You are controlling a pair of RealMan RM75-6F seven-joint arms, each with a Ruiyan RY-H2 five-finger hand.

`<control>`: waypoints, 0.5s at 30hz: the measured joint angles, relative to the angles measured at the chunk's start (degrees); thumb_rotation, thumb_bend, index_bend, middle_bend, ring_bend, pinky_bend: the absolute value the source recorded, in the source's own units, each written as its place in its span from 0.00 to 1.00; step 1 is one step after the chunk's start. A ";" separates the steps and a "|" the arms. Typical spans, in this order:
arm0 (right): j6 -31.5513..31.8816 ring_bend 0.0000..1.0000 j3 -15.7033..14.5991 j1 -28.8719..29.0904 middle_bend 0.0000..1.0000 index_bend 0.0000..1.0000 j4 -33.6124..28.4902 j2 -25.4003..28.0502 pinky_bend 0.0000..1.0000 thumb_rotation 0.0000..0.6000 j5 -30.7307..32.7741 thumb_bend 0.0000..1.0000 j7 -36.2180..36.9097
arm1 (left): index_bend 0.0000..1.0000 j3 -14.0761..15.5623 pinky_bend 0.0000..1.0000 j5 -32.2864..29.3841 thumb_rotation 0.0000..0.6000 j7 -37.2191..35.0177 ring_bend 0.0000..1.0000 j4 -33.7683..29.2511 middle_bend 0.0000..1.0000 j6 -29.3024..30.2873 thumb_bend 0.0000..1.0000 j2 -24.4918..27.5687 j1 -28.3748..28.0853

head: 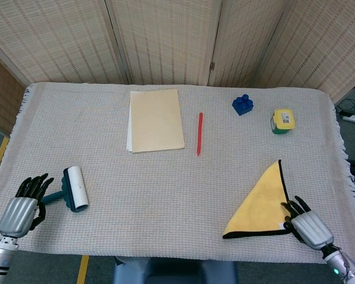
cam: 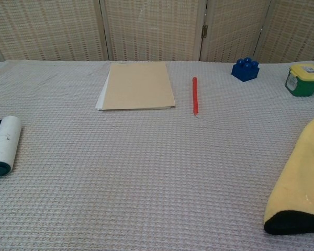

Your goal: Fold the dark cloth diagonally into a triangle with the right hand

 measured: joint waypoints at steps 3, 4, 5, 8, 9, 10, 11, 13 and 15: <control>0.55 0.11 0.14 0.05 0.14 0.54 -0.17 0.29 0.00 1.00 -0.61 0.49 0.49 | 0.00 -0.13 0.00 -0.16 1.00 0.02 0.00 0.02 0.06 0.19 0.90 0.00 0.06; 0.77 0.10 0.19 0.02 0.14 0.54 -0.23 0.40 0.00 1.00 -0.73 0.49 0.52 | 0.00 -0.16 0.00 -0.22 1.00 -0.02 0.00 0.04 0.06 0.17 0.90 0.01 0.06; 1.03 0.10 0.25 -0.04 0.14 0.53 -0.29 0.50 0.00 1.00 -0.83 0.49 0.50 | 0.00 -0.18 0.00 -0.27 1.00 -0.05 0.00 0.07 0.06 0.10 0.90 0.01 0.03; 1.54 0.10 0.24 -0.44 0.13 0.51 -0.62 1.07 0.00 1.00 -1.12 0.49 0.69 | 0.00 -0.10 0.00 -0.29 1.00 -0.12 0.00 0.13 0.06 -0.18 0.90 0.01 -0.06; 1.55 0.09 0.16 -0.59 0.12 0.50 -0.72 1.35 0.00 1.00 -1.19 0.49 0.72 | 0.00 -0.07 0.00 -0.27 1.00 -0.15 0.00 0.15 0.06 -0.24 0.90 0.01 -0.09; 1.58 0.09 0.13 -0.74 0.12 0.50 -0.78 1.54 0.00 1.00 -1.20 0.49 0.69 | 0.00 -0.06 0.00 -0.26 1.00 -0.17 0.00 0.16 0.06 -0.28 0.90 0.02 -0.12; 1.63 0.09 0.14 -0.92 0.12 0.49 -0.82 1.68 0.00 1.00 -1.16 0.49 0.64 | 0.00 -0.05 0.00 -0.24 1.00 -0.16 0.00 0.16 0.06 -0.28 0.90 0.01 -0.13; 1.65 0.09 0.18 -1.19 0.11 0.49 -0.85 1.84 0.00 1.00 -1.04 0.49 0.80 | 0.00 -0.03 0.00 -0.18 1.00 -0.12 0.00 0.15 0.06 -0.23 0.90 -0.03 -0.12; 1.50 0.09 0.26 -1.29 0.11 0.49 -0.73 1.87 0.00 1.00 -1.03 0.49 0.95 | 0.00 0.03 0.00 -0.17 1.00 -0.06 0.00 0.15 0.06 -0.31 0.90 -0.07 -0.14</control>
